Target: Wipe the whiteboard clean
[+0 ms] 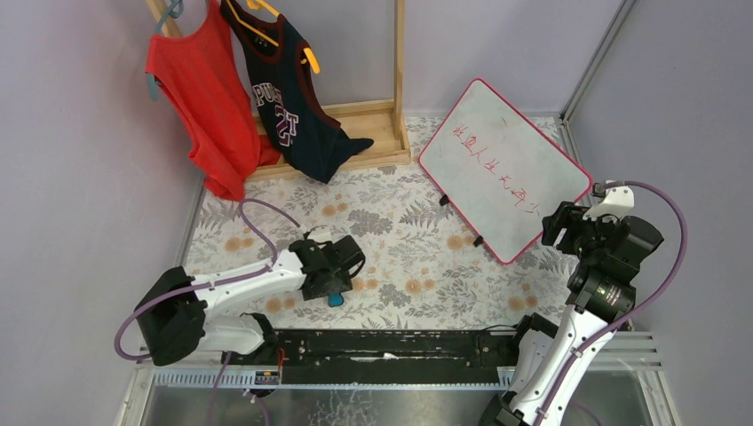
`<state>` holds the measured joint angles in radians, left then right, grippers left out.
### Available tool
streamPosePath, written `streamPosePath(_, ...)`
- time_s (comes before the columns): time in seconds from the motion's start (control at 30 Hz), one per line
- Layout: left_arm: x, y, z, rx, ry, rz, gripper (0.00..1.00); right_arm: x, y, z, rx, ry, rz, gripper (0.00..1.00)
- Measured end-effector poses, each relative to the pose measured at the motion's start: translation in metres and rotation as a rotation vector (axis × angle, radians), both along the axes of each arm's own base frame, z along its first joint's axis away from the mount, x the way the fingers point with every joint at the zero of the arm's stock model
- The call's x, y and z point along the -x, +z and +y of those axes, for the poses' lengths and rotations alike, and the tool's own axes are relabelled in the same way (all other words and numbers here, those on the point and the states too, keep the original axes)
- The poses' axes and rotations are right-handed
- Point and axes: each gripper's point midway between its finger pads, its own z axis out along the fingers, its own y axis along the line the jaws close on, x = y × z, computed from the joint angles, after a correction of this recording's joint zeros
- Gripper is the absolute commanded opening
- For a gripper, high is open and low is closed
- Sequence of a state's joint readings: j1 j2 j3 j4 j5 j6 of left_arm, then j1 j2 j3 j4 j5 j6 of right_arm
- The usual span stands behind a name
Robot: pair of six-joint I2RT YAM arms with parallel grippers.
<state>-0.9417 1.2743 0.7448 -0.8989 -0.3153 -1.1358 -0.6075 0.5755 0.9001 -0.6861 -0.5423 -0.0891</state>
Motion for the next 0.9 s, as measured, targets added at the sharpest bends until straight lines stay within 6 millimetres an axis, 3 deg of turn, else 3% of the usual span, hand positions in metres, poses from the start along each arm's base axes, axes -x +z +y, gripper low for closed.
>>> streamPosePath(0.6,-0.007,-0.017,-0.008,-0.014,-0.056,0.001,0.61,0.0,0.0,0.0,0.0,0.0,0.0,0.73)
streamPosePath(0.9,-0.004,-0.026,-0.003,-0.034,-0.066,0.015,0.49,0.0,0.0,0.0,0.0,0.0,0.0,0.73)
